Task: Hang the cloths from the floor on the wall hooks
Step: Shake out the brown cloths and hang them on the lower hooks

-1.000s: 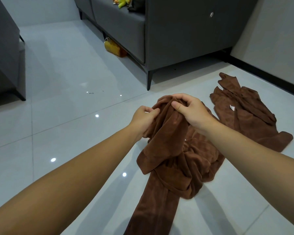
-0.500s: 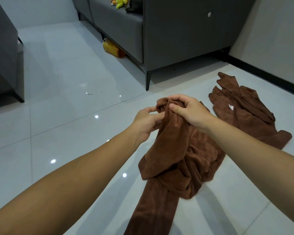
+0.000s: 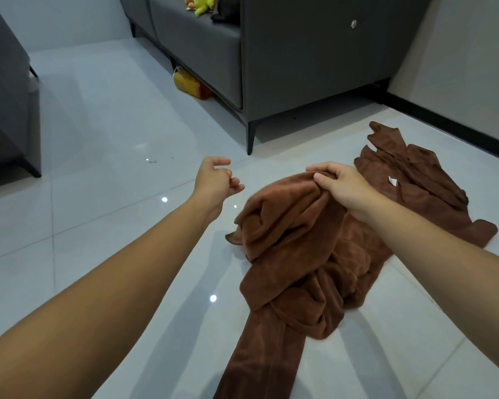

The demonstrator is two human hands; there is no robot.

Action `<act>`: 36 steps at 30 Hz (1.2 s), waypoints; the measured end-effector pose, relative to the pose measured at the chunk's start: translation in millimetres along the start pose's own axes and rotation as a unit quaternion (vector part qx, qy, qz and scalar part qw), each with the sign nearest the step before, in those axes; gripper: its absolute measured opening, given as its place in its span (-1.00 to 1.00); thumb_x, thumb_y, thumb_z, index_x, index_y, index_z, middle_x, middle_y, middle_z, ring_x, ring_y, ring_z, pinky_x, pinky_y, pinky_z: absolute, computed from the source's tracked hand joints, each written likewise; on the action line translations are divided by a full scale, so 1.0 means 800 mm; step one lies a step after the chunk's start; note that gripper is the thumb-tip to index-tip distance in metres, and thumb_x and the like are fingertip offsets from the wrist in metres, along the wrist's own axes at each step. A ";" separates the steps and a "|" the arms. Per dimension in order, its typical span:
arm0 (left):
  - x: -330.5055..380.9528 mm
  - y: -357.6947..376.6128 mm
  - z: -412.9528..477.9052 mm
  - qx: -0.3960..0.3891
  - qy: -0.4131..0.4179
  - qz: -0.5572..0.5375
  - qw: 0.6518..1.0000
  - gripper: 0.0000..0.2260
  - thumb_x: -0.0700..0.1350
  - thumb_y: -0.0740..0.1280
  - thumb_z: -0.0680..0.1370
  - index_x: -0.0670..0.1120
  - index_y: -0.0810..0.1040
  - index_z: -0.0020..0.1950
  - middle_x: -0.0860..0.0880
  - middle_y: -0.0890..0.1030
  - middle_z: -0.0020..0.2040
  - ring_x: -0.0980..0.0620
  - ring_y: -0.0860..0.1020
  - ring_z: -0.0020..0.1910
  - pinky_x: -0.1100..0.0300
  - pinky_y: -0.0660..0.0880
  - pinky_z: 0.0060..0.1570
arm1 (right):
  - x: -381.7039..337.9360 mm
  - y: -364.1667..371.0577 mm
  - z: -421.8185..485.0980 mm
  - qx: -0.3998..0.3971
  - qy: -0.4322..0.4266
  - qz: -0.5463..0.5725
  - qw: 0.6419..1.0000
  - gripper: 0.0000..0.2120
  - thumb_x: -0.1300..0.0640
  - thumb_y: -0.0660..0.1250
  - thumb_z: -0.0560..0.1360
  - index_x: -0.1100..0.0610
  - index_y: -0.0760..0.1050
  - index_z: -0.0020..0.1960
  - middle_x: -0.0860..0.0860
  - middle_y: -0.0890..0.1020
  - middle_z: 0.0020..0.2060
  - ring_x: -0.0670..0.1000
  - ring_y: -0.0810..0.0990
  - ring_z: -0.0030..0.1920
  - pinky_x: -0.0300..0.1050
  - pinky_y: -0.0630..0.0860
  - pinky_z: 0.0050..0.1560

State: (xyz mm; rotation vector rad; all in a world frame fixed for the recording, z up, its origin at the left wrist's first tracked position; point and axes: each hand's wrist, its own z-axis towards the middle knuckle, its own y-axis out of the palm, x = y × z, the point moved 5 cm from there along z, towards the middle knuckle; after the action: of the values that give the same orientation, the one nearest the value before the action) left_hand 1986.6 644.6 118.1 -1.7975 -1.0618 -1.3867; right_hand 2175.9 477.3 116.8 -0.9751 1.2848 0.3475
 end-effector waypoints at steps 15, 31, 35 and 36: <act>-0.129 0.041 -0.050 -0.218 -0.185 0.331 0.899 -0.34 0.35 0.05 0.57 -0.14 0.35 0.42 -0.13 0.50 0.31 -0.13 0.54 0.21 0.00 0.50 0.15 | -0.038 0.030 -0.008 -0.020 -0.022 0.194 0.981 -0.79 0.23 0.28 0.59 -0.01 0.62 0.09 0.03 0.64 -0.08 0.00 0.63 -0.03 -0.08 0.57 0.11; -0.062 0.029 -0.010 -0.126 -0.096 -0.026 0.987 -0.65 -0.31 0.35 0.52 -0.05 0.49 0.26 -0.09 0.62 0.03 -0.05 0.60 -0.01 0.06 0.54 0.02 | 0.001 -0.019 -0.012 -0.073 0.058 0.205 0.974 -0.61 0.35 0.37 0.51 0.08 0.52 0.29 0.15 0.55 0.20 0.06 0.62 0.12 -0.10 0.59 0.13; 0.006 -0.011 0.015 -0.087 0.018 -0.084 0.993 -0.68 -0.41 0.30 0.51 -0.15 0.53 0.22 -0.09 0.62 -0.04 0.02 0.62 -0.15 0.16 0.57 -0.10 | 0.006 -0.023 -0.014 -0.168 0.089 0.086 0.978 -0.61 0.37 0.36 0.50 0.01 0.56 0.23 0.07 0.55 0.23 0.05 0.58 0.20 -0.14 0.56 0.17; 0.018 -0.022 0.018 -0.072 0.037 -0.088 0.993 -0.70 -0.41 0.29 0.52 -0.14 0.55 0.18 -0.08 0.62 -0.07 0.03 0.62 -0.16 0.17 0.57 -0.10 | 0.005 -0.025 -0.013 -0.172 0.086 0.032 0.981 -0.66 0.34 0.37 0.51 0.00 0.59 0.18 0.05 0.56 0.22 0.03 0.58 0.19 -0.15 0.55 0.16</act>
State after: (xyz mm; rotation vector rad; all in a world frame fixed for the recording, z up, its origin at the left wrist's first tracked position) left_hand 1980.0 668.5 128.4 -1.7715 -1.1286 -1.6603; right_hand 2184.1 456.6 121.9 -1.2790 1.4438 0.5577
